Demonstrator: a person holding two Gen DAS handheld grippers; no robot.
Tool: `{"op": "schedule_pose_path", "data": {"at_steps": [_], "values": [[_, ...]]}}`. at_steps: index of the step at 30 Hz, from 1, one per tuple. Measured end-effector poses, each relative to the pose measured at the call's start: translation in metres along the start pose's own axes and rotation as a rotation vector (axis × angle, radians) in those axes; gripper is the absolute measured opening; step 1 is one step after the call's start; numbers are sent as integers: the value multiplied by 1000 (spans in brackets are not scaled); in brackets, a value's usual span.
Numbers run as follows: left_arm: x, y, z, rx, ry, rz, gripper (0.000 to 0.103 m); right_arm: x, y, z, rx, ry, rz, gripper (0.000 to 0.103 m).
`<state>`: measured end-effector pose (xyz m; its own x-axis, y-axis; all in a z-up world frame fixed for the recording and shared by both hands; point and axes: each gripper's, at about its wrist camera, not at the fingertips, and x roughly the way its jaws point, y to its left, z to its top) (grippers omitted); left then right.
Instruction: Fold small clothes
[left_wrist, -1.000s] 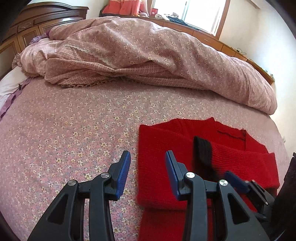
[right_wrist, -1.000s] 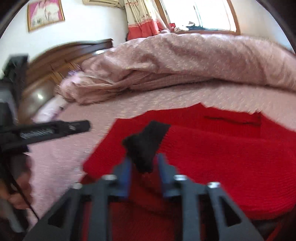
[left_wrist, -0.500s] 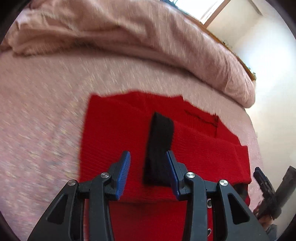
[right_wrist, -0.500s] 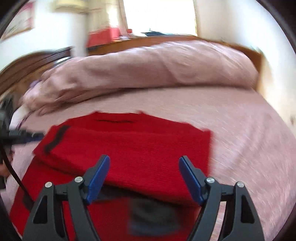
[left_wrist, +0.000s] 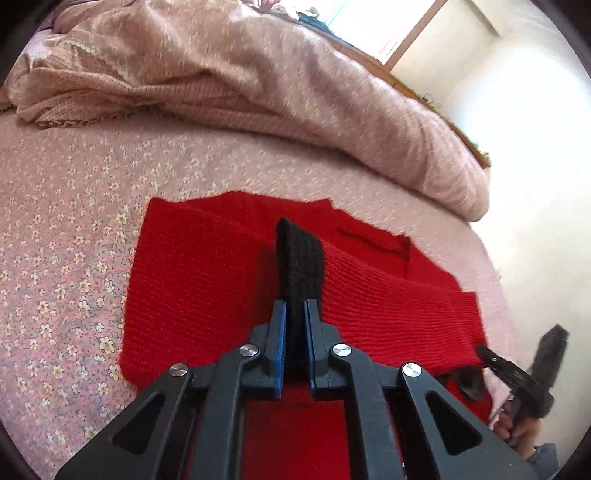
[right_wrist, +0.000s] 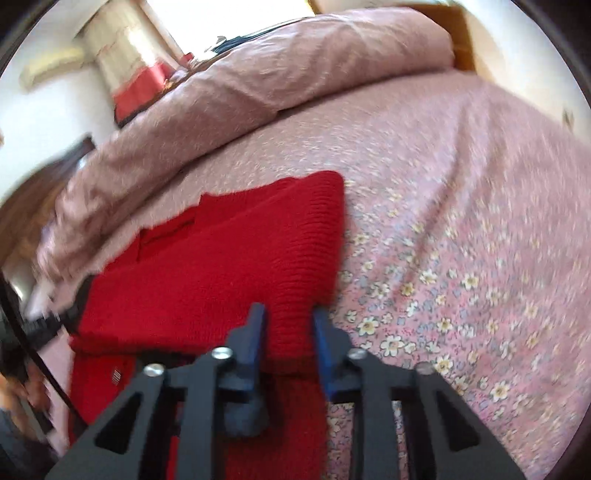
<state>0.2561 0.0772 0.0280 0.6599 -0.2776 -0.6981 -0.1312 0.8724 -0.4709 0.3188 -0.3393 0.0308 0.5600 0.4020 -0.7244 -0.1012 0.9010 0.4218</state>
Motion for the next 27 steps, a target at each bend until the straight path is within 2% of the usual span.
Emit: {"op": "schedule_pose_path", "data": {"at_steps": [3,5,7,8,10,13,15,17,19,20,23,25,27], "values": [[-4,-2,0,2,19,-14,3,-3,-8,2,20,-5,-31,15],[1,-5,-4,24,42,18,3,-3,-10,2,20,1,-57,15],[9,-3,-8,29,54,66,4,-2,-10,2,19,-2,-56,17],[13,-1,-8,23,56,80,4,-1,-9,2,10,5,-59,23],[17,5,-8,14,35,108,4,0,-4,3,-6,8,-67,25],[16,14,0,35,-50,206,4,-5,3,3,-26,-9,-72,29],[17,22,2,-2,-39,216,4,-11,3,2,-27,-18,-72,30],[16,34,2,-79,-11,180,4,-18,6,-1,-33,-20,-54,30],[16,41,2,-136,5,143,4,-25,10,-6,-57,-21,-17,25],[16,43,2,-148,10,139,4,-27,15,-10,-85,-10,1,18],[14,42,1,-140,10,154,4,-26,17,-20,-107,49,12,9],[12,43,1,-137,10,155,4,-29,7,-31,-53,91,30,7],[12,40,3,-135,2,153,4,-42,8,-35,-76,55,29,7]]}}
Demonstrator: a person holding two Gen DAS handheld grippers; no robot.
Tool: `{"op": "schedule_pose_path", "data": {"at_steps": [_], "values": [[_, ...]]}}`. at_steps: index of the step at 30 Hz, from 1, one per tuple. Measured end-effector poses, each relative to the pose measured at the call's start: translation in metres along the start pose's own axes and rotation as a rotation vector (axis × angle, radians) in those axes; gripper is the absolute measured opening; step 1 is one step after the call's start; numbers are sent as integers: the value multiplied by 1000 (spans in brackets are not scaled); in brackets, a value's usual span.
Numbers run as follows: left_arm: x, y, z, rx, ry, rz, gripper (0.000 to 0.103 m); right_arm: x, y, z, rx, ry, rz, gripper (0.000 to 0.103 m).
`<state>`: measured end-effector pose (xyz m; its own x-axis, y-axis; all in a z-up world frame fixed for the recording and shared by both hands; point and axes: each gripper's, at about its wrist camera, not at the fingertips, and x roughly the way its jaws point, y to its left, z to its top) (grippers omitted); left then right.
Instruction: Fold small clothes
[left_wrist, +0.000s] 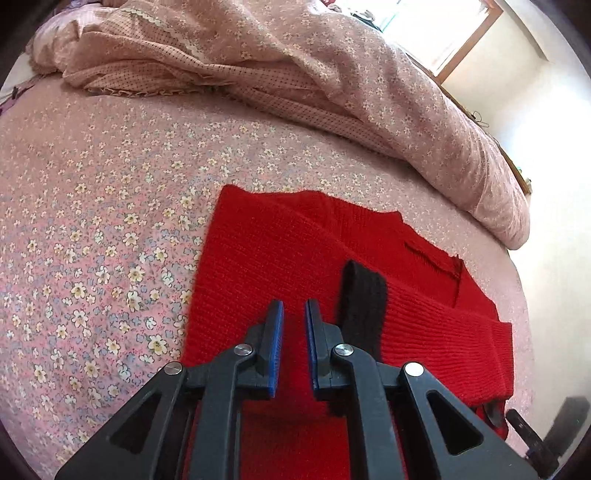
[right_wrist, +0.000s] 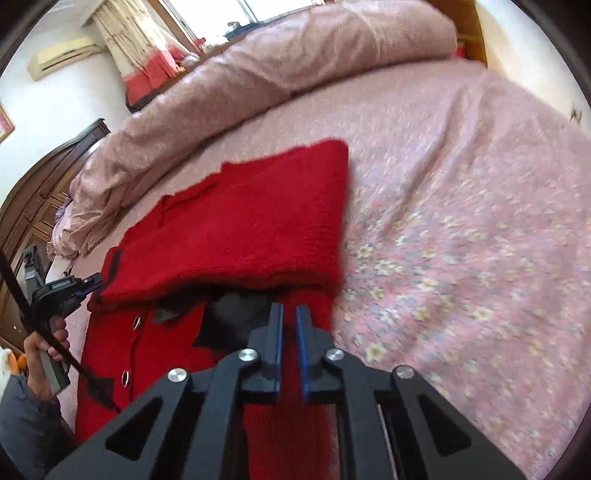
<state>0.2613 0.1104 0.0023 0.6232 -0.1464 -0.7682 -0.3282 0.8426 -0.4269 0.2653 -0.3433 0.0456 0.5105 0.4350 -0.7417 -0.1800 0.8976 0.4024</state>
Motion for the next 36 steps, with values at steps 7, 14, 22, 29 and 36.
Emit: {"op": "schedule_pose_path", "data": {"at_steps": [7,14,22,29,36], "values": [[5,-11,-8,59,-6,35,4,12,10,-7,-72,22,39,7],[2,-12,-8,50,22,7,4,22,-10,-18,-72,17,-11,0],[-3,-8,-13,58,29,21,4,9,-15,-30,-75,4,-49,0],[-38,-7,-23,132,-21,13,4,-17,21,-39,-162,-22,-10,7],[-103,13,-89,214,-83,34,12,-40,-26,-92,48,-112,11,6]]}}
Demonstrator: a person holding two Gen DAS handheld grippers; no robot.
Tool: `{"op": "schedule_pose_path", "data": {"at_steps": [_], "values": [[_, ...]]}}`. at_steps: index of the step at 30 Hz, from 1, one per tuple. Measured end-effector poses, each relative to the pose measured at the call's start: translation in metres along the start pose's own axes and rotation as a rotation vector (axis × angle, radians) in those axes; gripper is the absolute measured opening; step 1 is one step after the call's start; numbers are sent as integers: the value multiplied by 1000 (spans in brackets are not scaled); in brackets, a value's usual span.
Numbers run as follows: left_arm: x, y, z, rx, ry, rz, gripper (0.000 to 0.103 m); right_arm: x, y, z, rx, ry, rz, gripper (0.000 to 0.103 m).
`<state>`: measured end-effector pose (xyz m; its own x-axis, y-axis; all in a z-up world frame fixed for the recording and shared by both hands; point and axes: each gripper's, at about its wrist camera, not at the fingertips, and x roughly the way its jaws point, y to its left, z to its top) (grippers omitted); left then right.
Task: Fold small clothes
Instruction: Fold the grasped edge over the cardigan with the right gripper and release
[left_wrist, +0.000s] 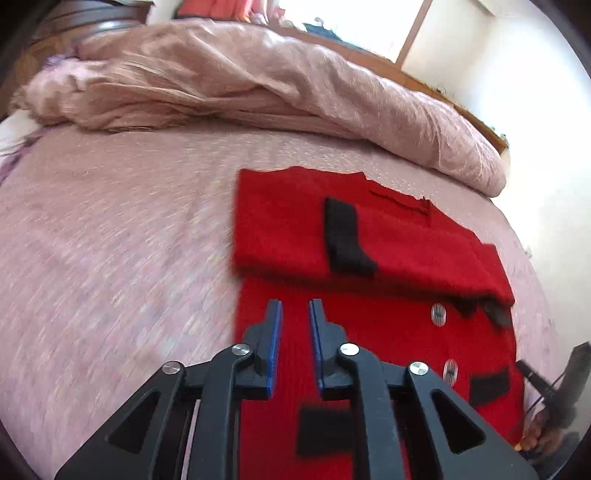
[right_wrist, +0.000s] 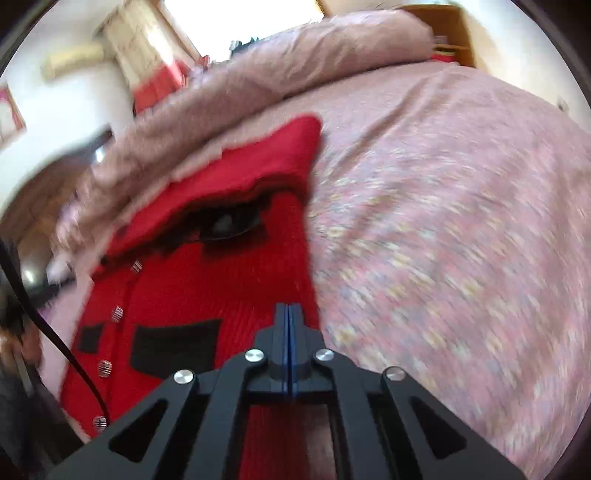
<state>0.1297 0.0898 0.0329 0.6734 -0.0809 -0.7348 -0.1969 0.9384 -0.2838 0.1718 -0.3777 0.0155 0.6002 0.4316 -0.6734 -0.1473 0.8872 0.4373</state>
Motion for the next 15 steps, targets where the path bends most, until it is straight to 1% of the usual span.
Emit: {"op": "schedule_pose_path", "data": {"at_steps": [1,2,3,4,5,6,7,8,10,12,13,15], "values": [[-12,4,-16,11,-23,-6,14,-6,-4,-6,26,-17,-10,14],[-19,8,-27,22,-29,-10,18,-14,-10,-13,84,-19,-10,20],[-28,12,-42,27,-28,-4,18,-21,-12,-17,125,-12,35,20],[-33,16,-52,26,-21,-6,18,-28,-11,-20,130,-17,70,20],[-37,21,-59,22,-4,-16,18,-35,-8,-22,119,-33,81,27],[-40,27,-66,-4,27,-18,18,-42,-4,-26,97,-50,82,38],[-41,29,-67,-26,46,-20,18,-46,0,-30,83,-55,78,43],[-44,33,-68,-51,66,-40,19,-50,2,-34,78,-48,72,48],[-50,34,-74,-66,64,-55,25,-51,3,-38,91,-25,65,49],[-51,35,-79,-76,76,-55,36,-52,1,-44,96,-1,37,52],[-50,35,-82,-80,94,-68,38,-51,2,-51,105,18,7,54],[-47,36,-92,-96,146,-114,44,-51,-5,-62,133,45,14,54]]}}
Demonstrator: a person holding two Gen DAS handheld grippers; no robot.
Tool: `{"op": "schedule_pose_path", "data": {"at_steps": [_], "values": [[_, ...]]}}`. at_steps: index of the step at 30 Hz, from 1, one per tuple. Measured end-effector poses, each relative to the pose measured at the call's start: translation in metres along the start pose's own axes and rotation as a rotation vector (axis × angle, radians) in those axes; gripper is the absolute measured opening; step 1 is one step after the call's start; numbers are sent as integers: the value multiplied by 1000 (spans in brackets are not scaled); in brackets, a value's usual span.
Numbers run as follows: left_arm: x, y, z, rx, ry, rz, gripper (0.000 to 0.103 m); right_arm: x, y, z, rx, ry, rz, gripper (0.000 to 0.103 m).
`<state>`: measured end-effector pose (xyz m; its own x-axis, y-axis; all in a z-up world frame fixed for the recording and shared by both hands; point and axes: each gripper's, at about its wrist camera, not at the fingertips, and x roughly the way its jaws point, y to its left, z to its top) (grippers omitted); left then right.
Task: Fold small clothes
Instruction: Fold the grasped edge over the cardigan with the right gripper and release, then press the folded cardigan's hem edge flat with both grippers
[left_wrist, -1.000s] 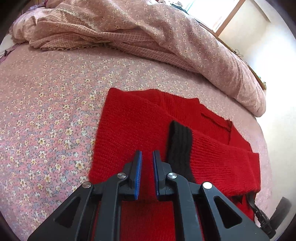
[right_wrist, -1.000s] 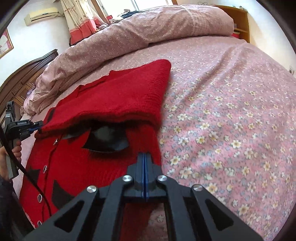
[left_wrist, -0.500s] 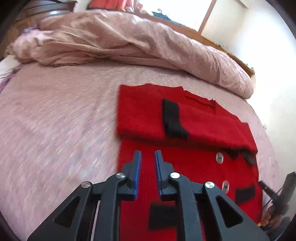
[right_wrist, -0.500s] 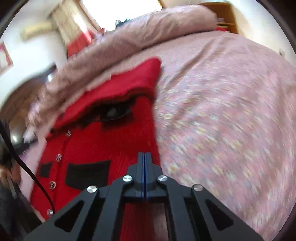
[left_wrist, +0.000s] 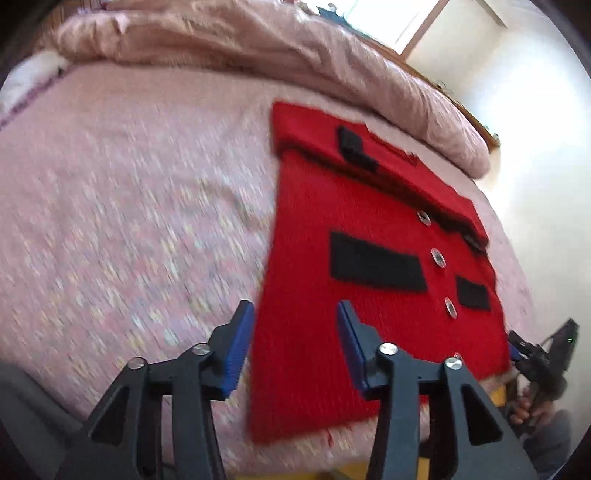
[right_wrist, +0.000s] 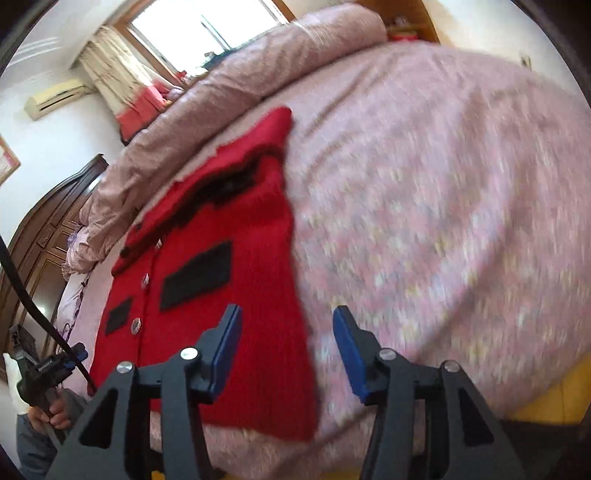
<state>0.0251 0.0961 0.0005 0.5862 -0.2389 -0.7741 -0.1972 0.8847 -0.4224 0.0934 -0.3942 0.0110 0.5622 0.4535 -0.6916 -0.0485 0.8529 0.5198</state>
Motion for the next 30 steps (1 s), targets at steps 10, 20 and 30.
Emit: {"op": "schedule_pose_path", "data": {"at_steps": [10,20,30], "values": [[-2,18,-32,-115,88,-65,55,-5,-35,-37,318,30,285,57],[3,12,-27,-107,62,-79,66,5,-20,-45,297,54,308,57],[0,15,-44,-186,102,-217,66,-4,-36,-40,352,-16,282,57]]}}
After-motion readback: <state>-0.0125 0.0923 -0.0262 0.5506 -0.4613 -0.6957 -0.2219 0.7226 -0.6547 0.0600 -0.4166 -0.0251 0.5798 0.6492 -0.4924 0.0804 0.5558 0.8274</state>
